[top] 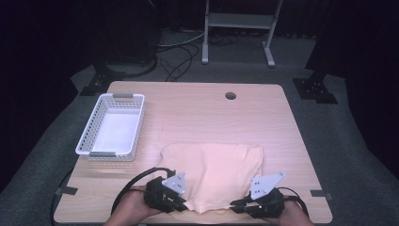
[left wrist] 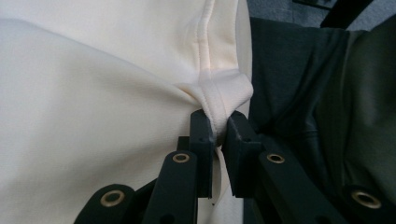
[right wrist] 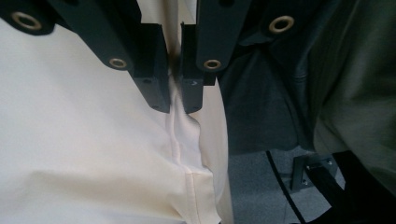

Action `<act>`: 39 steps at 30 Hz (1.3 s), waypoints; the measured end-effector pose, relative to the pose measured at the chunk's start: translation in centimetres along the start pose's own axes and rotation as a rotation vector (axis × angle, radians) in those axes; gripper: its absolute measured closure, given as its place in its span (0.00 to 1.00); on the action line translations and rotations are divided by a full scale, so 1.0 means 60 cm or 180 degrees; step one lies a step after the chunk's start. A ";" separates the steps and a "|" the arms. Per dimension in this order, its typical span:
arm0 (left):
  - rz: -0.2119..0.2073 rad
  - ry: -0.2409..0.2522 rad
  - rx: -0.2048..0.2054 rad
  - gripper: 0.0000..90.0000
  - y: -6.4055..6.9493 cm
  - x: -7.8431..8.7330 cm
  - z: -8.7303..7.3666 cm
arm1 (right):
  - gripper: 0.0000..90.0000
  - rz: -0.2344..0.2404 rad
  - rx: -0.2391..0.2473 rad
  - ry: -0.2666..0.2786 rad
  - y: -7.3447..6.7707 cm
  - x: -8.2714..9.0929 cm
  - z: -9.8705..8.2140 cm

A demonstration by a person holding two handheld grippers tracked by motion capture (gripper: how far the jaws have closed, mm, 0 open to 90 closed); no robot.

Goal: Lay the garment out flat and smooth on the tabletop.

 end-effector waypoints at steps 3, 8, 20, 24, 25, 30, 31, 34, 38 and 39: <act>-0.0049 0.0003 -0.0030 0.91 0.005 0.006 0.002 | 0.92 0.0068 -0.0001 0.0032 -0.006 0.003 0.003; -0.0057 0.0067 -0.0050 0.92 -0.007 0.022 0.006 | 0.92 0.0052 0.0049 0.0055 -0.004 0.007 0.011; -0.0005 0.0265 -0.0136 0.92 -0.045 0.052 0.035 | 0.92 -0.0039 0.0084 0.0090 0.032 0.027 0.042; 0.0029 0.0304 -0.0155 0.92 -0.057 0.061 0.045 | 0.92 -0.0076 0.0095 0.0104 0.043 0.035 0.050; 0.0040 0.0309 -0.0158 0.92 -0.061 0.063 0.047 | 0.92 -0.0080 0.0088 0.0118 0.047 0.037 0.051; 0.0073 0.0336 -0.0149 0.92 -0.078 0.069 0.057 | 0.92 -0.0132 0.0105 0.0139 0.063 0.043 0.061; 0.0080 0.0327 -0.0155 0.92 -0.080 0.070 0.059 | 0.92 -0.0138 0.0100 0.0139 0.065 0.045 0.063; 0.0106 0.0349 -0.0160 0.92 -0.088 0.076 0.064 | 0.92 -0.0153 0.0108 0.0150 0.072 0.047 0.069; 0.0147 0.0394 -0.0159 0.92 -0.103 0.088 0.072 | 0.92 -0.0186 0.0142 0.0150 0.083 0.052 0.079; 0.0160 0.0386 -0.0163 0.92 -0.106 0.089 0.074 | 0.92 -0.0199 0.0143 0.0157 0.087 0.053 0.082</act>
Point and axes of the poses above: each handheld gripper's, and its own axes: x roughly backward along the jaws, z roughly out of its top, y roughly to its right, the point moved 1 cm from there along -x, roughly forward along the jaws, and after that the axes turned 1 degree about -x, right-handed, at the moved point
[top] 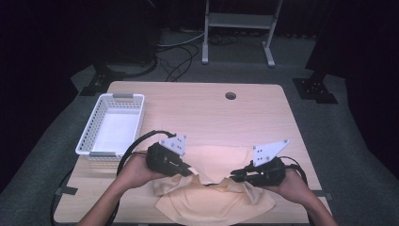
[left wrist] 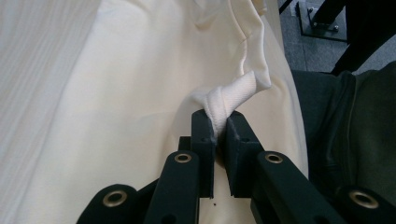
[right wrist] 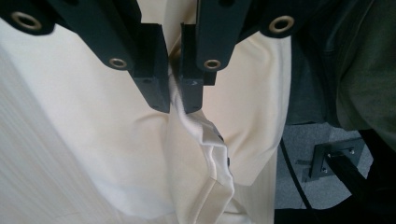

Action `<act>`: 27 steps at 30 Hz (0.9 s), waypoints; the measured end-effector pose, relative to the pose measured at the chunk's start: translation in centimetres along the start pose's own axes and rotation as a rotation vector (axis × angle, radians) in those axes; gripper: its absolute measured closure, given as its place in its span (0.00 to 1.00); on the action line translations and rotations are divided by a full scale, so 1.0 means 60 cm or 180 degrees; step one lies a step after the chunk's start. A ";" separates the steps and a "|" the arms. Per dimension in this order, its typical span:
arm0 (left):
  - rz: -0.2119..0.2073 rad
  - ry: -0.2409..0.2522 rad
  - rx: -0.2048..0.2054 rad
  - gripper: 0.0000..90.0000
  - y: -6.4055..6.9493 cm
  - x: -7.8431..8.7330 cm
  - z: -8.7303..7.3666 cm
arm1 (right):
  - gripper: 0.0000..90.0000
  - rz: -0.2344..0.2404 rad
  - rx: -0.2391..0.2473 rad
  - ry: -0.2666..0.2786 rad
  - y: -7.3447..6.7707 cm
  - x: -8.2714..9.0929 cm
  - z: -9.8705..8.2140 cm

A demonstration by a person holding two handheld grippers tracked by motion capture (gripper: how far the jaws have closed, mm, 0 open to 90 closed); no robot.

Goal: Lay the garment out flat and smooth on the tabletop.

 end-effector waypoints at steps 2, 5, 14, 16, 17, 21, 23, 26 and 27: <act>0.0017 -0.0012 -0.0015 0.92 -0.006 0.003 0.004 | 0.92 -0.0019 0.0004 0.0001 0.007 0.002 0.004; 0.0029 0.0000 -0.0030 0.92 -0.017 0.007 0.010 | 0.92 -0.0037 0.0020 0.0007 0.015 0.004 0.011; 0.0057 0.0040 -0.0053 0.92 -0.043 0.017 0.024 | 0.92 -0.0090 0.0057 0.0010 0.039 0.009 0.029; 0.0081 0.0062 -0.0041 0.92 -0.058 0.021 0.029 | 0.92 -0.0110 0.0082 -0.0002 0.050 0.009 0.038; 0.0094 0.0063 -0.0037 0.92 -0.062 0.022 0.030 | 0.92 -0.0118 0.0085 -0.0006 0.054 0.009 0.041; 0.0110 0.0083 -0.0041 0.92 -0.077 0.027 0.035 | 0.92 -0.0136 0.0109 -0.0007 0.067 0.010 0.053; 0.0122 0.0073 -0.0040 0.92 -0.085 0.030 0.037 | 0.92 -0.0147 0.0118 -0.0014 0.074 0.010 0.060; 0.0143 0.0072 -0.0029 0.92 -0.096 0.034 0.039 | 0.92 -0.0160 0.0139 -0.0009 0.085 0.010 0.067; 0.0152 0.0064 -0.0032 0.92 -0.100 0.035 0.041 | 0.92 -0.0168 0.0136 -0.0010 0.089 0.011 0.069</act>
Point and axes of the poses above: each handheld gripper's, and its own axes: x roughly backward along the jaws, z roughly out of its top, y roughly to its right, the point moved 1 cm from there along -x, roughly forward along the jaws, and after that the axes turned 1 degree about -x, right-handed, at the moved point
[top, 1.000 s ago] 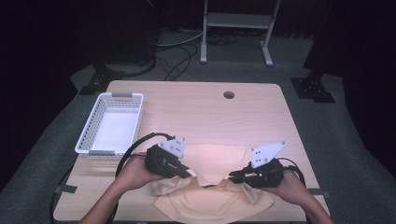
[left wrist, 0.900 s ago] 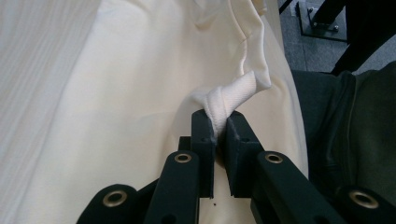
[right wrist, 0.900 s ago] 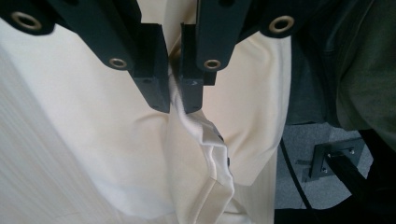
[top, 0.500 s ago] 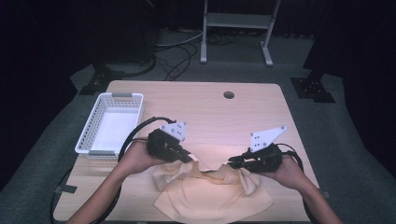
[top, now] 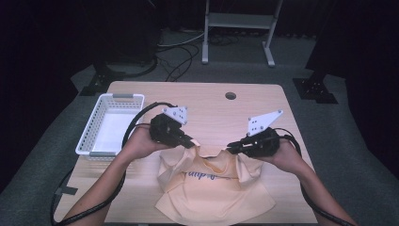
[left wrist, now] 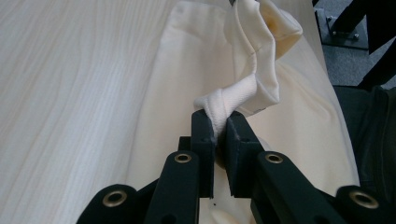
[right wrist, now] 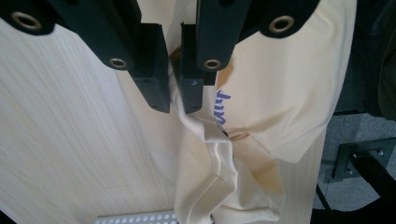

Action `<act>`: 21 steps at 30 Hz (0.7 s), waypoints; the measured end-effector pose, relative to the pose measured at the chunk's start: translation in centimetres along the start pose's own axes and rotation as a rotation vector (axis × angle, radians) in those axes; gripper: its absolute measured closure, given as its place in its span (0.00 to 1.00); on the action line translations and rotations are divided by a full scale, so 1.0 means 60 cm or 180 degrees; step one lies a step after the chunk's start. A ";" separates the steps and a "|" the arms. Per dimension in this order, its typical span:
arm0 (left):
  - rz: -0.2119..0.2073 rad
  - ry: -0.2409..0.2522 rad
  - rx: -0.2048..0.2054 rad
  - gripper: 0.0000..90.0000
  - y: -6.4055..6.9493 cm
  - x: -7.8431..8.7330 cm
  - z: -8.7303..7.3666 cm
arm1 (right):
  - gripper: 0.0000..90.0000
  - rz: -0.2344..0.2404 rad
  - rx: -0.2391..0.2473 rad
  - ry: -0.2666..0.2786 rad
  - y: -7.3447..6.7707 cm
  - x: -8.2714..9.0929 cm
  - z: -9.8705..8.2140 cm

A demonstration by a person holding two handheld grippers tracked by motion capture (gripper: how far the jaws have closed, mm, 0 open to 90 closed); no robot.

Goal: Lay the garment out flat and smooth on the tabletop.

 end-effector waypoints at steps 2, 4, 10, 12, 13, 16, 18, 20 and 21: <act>0.0008 0.0015 0.0005 0.92 -0.007 0.002 0.002 | 0.92 -0.0003 -0.0002 -0.0007 0.008 -0.001 0.004; 0.0026 0.0017 0.0015 0.92 -0.014 0.003 0.005 | 0.92 -0.0016 0.0001 -0.0019 0.015 0.000 0.008; 0.0067 0.0028 0.0026 0.92 -0.041 0.010 0.015 | 0.92 -0.0082 0.0003 -0.0040 0.038 0.004 0.018; 0.0075 0.0070 0.0042 0.92 -0.049 0.012 0.018 | 0.92 -0.0100 -0.0002 -0.0029 0.047 0.006 0.020; 0.0074 0.0080 0.0042 0.92 -0.054 0.012 0.020 | 0.92 -0.0112 -0.0006 -0.0032 0.051 0.006 0.021; 0.0065 0.0078 0.0077 0.92 -0.070 0.013 0.025 | 0.92 -0.0128 -0.0042 -0.0032 0.065 0.007 0.023; 0.0097 0.0091 0.0164 0.92 -0.087 0.013 0.029 | 0.92 -0.0162 -0.0044 -0.0041 0.076 0.007 0.026; 0.0217 0.0146 0.0314 0.92 -0.113 0.014 0.035 | 0.92 -0.0213 -0.0059 -0.0038 0.094 0.008 0.032; 0.0308 0.0195 0.0417 0.92 -0.132 0.016 0.041 | 0.92 -0.0268 -0.0064 -0.0052 0.106 0.009 0.037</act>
Point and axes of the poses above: each handheld gripper's, and its own axes: x roughly backward along the jaws, z roughly out of its top, y roughly to its right, the point moved 1 cm from there along -x, roughly forward along the jaws, and after that the axes turned 1 degree about -x, right-handed, at the moved point
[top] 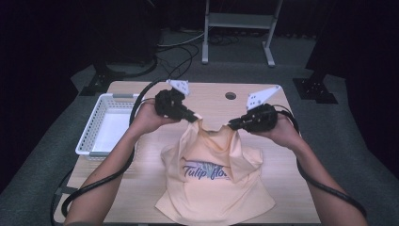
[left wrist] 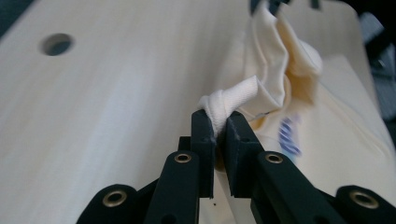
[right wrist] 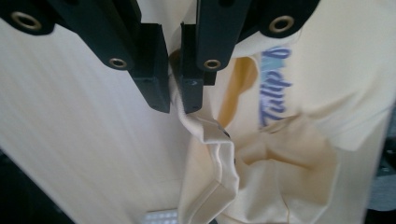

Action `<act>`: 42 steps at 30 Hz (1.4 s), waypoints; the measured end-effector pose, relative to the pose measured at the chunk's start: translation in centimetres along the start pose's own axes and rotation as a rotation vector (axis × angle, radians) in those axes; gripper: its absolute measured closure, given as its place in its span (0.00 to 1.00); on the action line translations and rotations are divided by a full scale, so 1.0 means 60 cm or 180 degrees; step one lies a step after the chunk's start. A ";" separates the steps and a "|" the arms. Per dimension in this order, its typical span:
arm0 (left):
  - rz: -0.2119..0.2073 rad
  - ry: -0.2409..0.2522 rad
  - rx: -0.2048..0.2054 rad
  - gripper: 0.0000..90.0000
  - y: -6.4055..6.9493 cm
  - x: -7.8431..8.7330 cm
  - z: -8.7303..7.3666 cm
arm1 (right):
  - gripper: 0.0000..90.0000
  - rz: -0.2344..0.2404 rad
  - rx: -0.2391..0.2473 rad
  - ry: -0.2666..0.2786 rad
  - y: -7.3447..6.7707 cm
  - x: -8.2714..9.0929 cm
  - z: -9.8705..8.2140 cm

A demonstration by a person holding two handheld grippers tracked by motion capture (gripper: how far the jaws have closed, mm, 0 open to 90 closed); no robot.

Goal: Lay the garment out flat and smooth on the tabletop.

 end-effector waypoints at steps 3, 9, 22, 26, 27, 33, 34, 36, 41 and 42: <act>0.0562 0.0278 0.0423 0.92 -0.066 -0.001 0.040 | 0.92 -0.0310 -0.0053 -0.0012 0.058 0.002 0.036; 0.0856 0.0581 0.0730 0.75 -0.104 -0.009 0.074 | 0.79 -0.1370 -0.0760 0.0504 0.147 0.045 0.092; 0.0342 0.0175 0.0622 0.61 -0.022 -0.084 -0.035 | 0.63 -0.0725 -0.0706 -0.0169 0.055 -0.038 -0.033; 0.0242 0.0026 0.0569 0.55 0.004 -0.112 -0.064 | 0.57 -0.0583 -0.0691 -0.0295 0.023 -0.065 -0.065; 0.0226 -0.0033 0.0564 0.54 0.010 -0.119 -0.071 | 0.57 -0.0552 -0.0698 -0.0320 0.017 -0.071 -0.073; 0.0236 -0.0259 0.0546 0.49 0.039 -0.154 -0.103 | 0.51 -0.0395 -0.0750 -0.0551 -0.008 -0.109 -0.117; 0.0231 -0.0296 0.0533 0.49 0.043 -0.158 -0.107 | 0.51 -0.0366 -0.0749 -0.0588 -0.011 -0.113 -0.123; 0.0249 -0.0373 0.0517 0.49 0.049 -0.166 -0.115 | 0.49 -0.0322 -0.0771 -0.0643 -0.019 -0.122 -0.134; 0.0335 -0.0678 0.0403 0.47 0.059 -0.182 -0.130 | 0.44 -0.0315 -0.0742 -0.0708 -0.029 -0.137 -0.150; 0.0339 -0.0709 0.0403 0.47 0.059 -0.184 -0.132 | 0.44 -0.0326 -0.0726 -0.0723 -0.030 -0.139 -0.151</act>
Point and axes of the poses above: each handheld gripper's, and its own axes: x roughly backward along the jaws, z roughly out of its top, y roughly to its right, the point moved 1 cm from there along -x, roughly forward along the jaws, and after that the axes turned 1 degree about -x, right-handed, at the moved point
